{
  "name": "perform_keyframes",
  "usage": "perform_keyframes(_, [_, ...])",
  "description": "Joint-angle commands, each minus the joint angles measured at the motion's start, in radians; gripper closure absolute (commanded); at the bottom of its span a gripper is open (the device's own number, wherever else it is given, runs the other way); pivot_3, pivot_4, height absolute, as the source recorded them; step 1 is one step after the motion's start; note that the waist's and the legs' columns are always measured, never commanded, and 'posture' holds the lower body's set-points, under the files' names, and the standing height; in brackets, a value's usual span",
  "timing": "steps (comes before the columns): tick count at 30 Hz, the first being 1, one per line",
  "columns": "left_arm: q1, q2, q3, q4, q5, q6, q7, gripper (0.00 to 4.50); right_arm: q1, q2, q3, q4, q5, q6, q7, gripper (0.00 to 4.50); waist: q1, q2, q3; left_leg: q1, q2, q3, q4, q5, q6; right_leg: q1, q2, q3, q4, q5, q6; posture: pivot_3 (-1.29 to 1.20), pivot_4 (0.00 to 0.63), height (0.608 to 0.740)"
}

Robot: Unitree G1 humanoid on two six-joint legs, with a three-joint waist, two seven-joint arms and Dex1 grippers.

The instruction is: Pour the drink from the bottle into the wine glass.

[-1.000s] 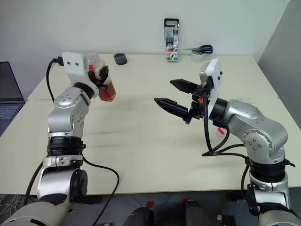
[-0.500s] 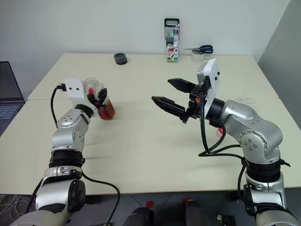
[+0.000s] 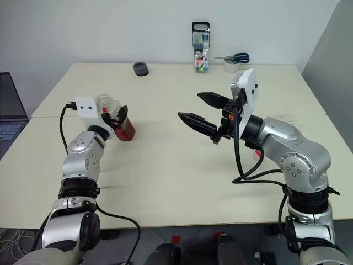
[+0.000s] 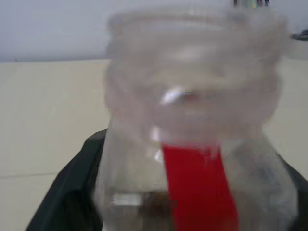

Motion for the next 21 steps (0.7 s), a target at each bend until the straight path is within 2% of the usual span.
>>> perform_keyframes(1, [0.032,0.021,0.014,-0.107,-0.01,0.018,0.008,0.06,-0.004,-0.004,-0.009,-0.02,-0.006,-0.019,0.002,0.0,0.0,0.0,0.0,0.0,0.0,0.0,0.0,0.0,0.0,0.0,0.0,0.0,0.0,0.0,0.0,0.0,0.15,0.74])
perform_keyframes(15, [0.122,-0.004,0.011,-0.245,-0.013,0.118,0.044,0.06,0.037,0.007,-0.007,-0.039,-0.017,-0.027,0.007,0.0,0.0,0.0,0.0,0.0,0.0,0.0,0.0,0.0,0.0,0.0,0.0,0.0,0.0,0.0,0.0,0.0,0.15,0.74])
perform_keyframes(21, [0.328,0.008,0.002,-0.527,-0.07,0.305,0.004,0.06,0.136,-0.002,-0.016,-0.101,-0.027,-0.03,-0.017,0.0,-0.001,0.0,0.0,0.0,0.001,0.0,-0.001,0.0,0.0,0.0,0.0,0.001,-0.001,0.0,0.0,0.0,0.15,0.74])
